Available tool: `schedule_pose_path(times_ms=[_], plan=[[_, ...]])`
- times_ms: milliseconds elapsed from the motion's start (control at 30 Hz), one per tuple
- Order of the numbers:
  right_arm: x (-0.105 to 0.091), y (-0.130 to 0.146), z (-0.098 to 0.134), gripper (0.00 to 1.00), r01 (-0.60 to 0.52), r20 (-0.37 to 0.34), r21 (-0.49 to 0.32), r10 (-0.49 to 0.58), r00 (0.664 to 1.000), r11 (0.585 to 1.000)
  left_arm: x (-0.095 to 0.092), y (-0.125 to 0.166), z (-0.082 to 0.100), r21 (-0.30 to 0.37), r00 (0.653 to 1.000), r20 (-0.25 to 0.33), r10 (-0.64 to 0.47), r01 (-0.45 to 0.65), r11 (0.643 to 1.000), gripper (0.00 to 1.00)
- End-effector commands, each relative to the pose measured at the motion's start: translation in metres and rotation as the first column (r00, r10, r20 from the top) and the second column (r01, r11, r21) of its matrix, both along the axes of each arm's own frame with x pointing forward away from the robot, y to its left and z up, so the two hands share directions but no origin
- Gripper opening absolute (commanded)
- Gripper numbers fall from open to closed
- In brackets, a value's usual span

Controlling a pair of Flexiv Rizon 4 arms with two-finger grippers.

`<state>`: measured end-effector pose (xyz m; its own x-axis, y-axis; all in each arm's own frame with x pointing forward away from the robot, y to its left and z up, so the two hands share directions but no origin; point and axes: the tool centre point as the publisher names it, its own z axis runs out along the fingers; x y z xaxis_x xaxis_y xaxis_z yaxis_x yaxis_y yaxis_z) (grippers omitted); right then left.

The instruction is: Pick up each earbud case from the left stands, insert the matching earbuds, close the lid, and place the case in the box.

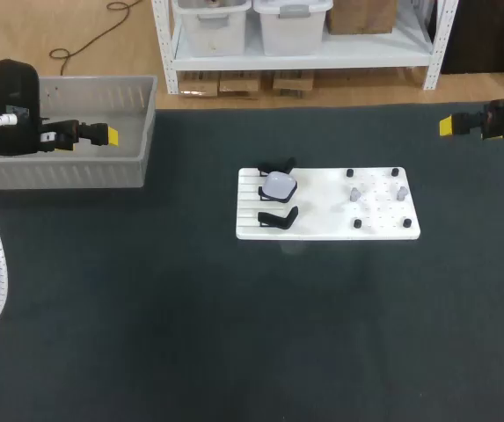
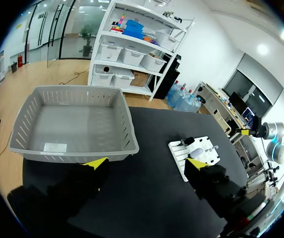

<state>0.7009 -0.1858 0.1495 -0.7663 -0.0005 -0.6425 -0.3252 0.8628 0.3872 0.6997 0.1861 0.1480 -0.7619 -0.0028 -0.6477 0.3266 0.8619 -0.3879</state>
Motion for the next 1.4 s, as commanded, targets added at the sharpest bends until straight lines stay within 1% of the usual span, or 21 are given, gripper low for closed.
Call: schedule_pose_path(times_ms=[33, 367, 400, 467, 567, 633, 667, 733, 767, 833, 900, 933, 1033, 1200, 1300, 1400], plan=[[0.0, 0.0, 0.0, 1.0, 0.0, 0.0, -0.001, 0.0, 1.0, 1.0, 0.0, -0.001, 0.001, 0.006, 1.0, -0.005, 0.003, -0.003, 1.0, 1.0], [0.0, 0.0, 0.0, 1.0, 0.0, 0.0, -0.001, 0.0, 1.0, 1.0, 0.0, -0.001, 0.001, 0.006, 1.0, -0.005, 0.003, -0.003, 1.0, 1.0], [0.0, 0.0, 0.0, 1.0, 0.0, 0.0, -0.001, 0.0, 1.0, 1.0, -0.002, -0.002, 0.002, 0.014, 1.0, 0.002, -0.02, 0.02, 1.0, 1.0], [0.0, 0.0, 0.0, 1.0, 0.0, 0.0, -0.001, 0.0, 1.0, 1.0, -0.003, -0.003, 0.004, -0.002, 0.999, 0.013, -0.044, 0.044, 0.999, 1.0], [0.0, 0.0, 0.0, 1.0, 0.0, 0.0, -0.001, 0.0, 1.0, 1.0, -0.002, -0.006, 0.007, -0.01, 0.996, 0.036, -0.081, 0.082, 0.997, 1.0], [0.0, 0.0, 0.0, 1.0, 0.0, 0.0, -0.001, 0.0, 1.0, 1.0, 0.0, -0.009, 0.01, -0.022, 0.992, 0.071, -0.109, 0.111, 0.994, 1.0], [0.0, 0.0, 0.0, 1.0, 0.0, 0.0, -0.001, 0.0, 1.0, 1.0, -0.001, -0.011, 0.012, -0.032, 0.985, 0.096, -0.141, 0.145, 0.989, 1.0], [0.0, 0.0, 0.0, 1.0, 0.0, 0.0, -0.001, 0.0, 1.0, 1.0, 0.004, -0.013, 0.014, -0.006, 0.98, 0.119, -0.158, 0.16, 0.987, 1.0], [0.0, 0.0, 0.0, 1.0, 0.0, 0.0, -0.001, 0.0, 1.0, 1.0, 0.005, -0.015, 0.015, -0.008, 0.97, 0.139, -0.2, 0.203, 0.979, 1.0], [0.0, 0.0, 0.0, 1.0, 0.0, 0.0, -0.001, 0.0, 1.0, 1.0, 0.008, -0.019, 0.018, 0.005, 0.954, 0.166, -0.249, 0.252, 0.968, 1.0], [0.0, 0.0, 0.0, 1.0, 0.0, 0.0, -0.001, 0.0, 1.0, 1.0, 0.011, -0.025, 0.022, 0.018, 0.927, 0.196, -0.32, 0.322, 0.946, 1.0], [0.0, 0.0, 0.0, 1.0, 0.0, 0.0, -0.001, 0.0, 1.0, 1.0, 0.011, -0.028, 0.024, 0.022, 0.901, 0.216, -0.375, 0.38, 0.925, 1.0], [0.0, 0.0, 0.0, 1.0, 0.0, 0.0, -0.001, 0.0, 1.0, 1.0, 0.018, -0.035, 0.029, 0.063, 0.838, 0.243, -0.488, 0.488, 0.87, 1.0], [0.0, 0.0, 0.0, 1.0, 0.0, 0.0, -0.001, 0.0, 1.0, 1.0, 0.023, -0.05, 0.032, 0.133, 0.746, 0.251, -0.617, 0.605, 0.785, 1.0], [0.0, 0.0, 0.0, 1.0, 0.0, 0.0, -0.001, 0.0, 1.0, 1.0, 0.023, -0.063, 0.032, 0.182, 0.681, 0.258, -0.685, 0.662, 0.727, 1.0], [0.0, 0.0, 0.0, 1.0, 0.0, 0.0, -0.001, 0.0, 1.0, 1.0, 0.021, -0.075, 0.029, 0.2, 0.616, 0.263, -0.742, 0.718, 0.667, 1.0]])
